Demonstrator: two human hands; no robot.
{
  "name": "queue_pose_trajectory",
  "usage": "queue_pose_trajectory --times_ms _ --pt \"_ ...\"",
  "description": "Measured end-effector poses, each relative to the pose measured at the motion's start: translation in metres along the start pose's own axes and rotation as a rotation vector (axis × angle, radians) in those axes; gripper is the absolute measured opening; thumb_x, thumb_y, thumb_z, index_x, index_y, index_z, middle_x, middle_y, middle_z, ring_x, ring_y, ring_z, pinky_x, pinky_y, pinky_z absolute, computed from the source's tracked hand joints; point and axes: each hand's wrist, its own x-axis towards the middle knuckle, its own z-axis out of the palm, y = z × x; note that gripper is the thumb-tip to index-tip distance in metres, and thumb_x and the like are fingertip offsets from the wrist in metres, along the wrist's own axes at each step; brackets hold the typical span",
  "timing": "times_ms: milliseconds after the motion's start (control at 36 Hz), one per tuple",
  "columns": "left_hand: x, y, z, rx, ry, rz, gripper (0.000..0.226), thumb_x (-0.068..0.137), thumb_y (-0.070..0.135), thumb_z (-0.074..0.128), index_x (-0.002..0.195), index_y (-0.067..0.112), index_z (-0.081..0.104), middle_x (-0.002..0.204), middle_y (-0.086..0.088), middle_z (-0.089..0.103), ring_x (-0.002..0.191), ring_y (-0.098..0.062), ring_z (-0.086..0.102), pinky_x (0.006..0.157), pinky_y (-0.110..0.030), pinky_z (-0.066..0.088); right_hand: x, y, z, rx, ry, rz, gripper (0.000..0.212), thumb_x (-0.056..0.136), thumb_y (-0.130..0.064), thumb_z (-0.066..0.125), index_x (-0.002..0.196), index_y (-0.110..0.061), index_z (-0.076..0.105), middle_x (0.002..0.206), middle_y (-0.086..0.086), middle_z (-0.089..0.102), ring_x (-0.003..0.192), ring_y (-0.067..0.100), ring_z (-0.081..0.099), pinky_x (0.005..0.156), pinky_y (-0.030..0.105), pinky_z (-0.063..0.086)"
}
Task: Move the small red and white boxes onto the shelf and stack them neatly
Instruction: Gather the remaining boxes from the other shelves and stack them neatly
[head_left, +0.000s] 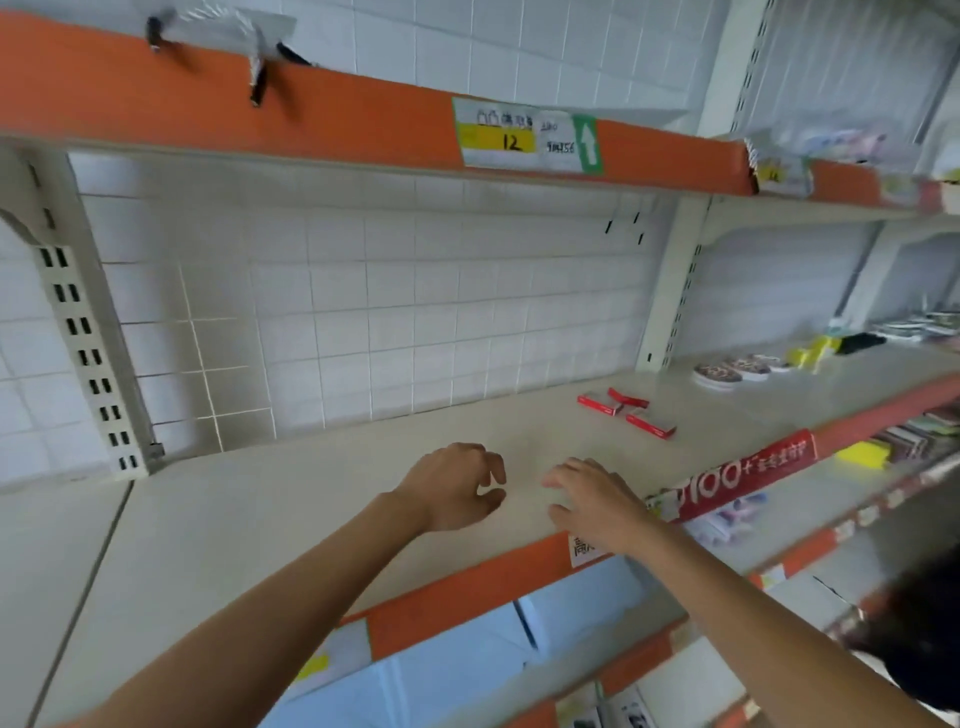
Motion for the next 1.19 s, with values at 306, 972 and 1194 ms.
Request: queue_pose_trajectory --times_ms 306,972,1194 --pt "0.104 0.030 0.045 -0.050 -0.055 0.051 0.024 0.092 0.030 0.051 0.113 0.022 0.061 0.110 0.003 0.060 0.094 -0.016 0.060 0.077 -0.024 0.042 0.054 0.111 -0.007 0.026 -0.030 0.202 0.043 0.093 -0.034 0.048 0.133 -0.018 0.045 0.132 -0.002 0.047 0.124 0.016 0.039 0.101 0.035 0.034" --pt "0.133 0.077 0.076 -0.047 0.038 -0.218 0.020 0.092 0.025 0.054 0.104 0.017 0.068 0.102 -0.001 0.065 0.084 -0.015 0.063 0.074 -0.028 0.051 0.120 0.222 -0.001 0.101 0.067 0.194 0.047 0.087 -0.047 0.057 0.121 -0.015 0.055 0.125 0.011 0.051 0.116 0.030 0.046 0.097 0.041 0.036" --pt "0.086 0.084 0.073 -0.050 0.124 -0.389 0.016 0.090 0.021 0.056 0.097 0.017 0.070 0.097 0.000 0.065 0.080 -0.013 0.063 0.072 -0.028 0.051 0.118 0.159 0.000 0.308 0.111 -0.252 0.040 0.080 -0.032 0.069 0.113 -0.013 0.058 0.115 0.006 0.054 0.115 0.025 0.045 0.089 0.034 0.035"
